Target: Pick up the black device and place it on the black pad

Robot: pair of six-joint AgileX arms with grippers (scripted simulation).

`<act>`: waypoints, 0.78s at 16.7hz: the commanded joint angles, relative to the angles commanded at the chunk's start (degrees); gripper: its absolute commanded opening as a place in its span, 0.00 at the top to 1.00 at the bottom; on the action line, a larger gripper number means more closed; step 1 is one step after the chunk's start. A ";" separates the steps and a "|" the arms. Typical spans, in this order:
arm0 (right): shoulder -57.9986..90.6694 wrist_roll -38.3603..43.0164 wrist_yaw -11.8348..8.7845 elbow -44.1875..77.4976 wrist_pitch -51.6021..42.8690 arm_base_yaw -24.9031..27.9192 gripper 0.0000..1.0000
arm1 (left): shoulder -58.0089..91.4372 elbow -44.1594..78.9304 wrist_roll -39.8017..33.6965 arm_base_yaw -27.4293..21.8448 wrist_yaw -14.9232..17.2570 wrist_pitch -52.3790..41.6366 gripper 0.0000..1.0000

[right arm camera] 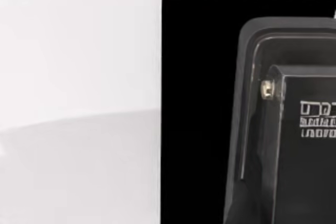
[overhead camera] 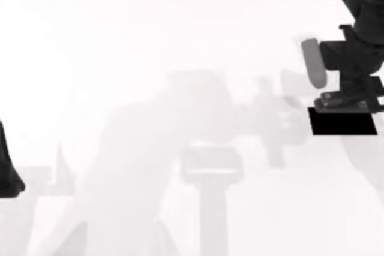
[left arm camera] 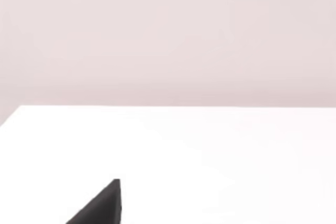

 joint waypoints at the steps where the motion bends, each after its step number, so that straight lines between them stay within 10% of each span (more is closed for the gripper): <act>1: 0.46 -0.10 0.02 -1.96 2.41 0.02 1.00 | 0.00 0.00 0.00 0.00 0.00 0.00 0.00; 8: 1.29 -0.30 0.03 -5.68 6.63 0.01 1.00 | 0.00 0.00 0.00 0.00 0.00 0.00 0.00; 13: 1.29 -0.30 0.03 -5.68 6.63 0.01 0.62 | 0.00 0.00 0.00 0.00 0.00 0.00 0.00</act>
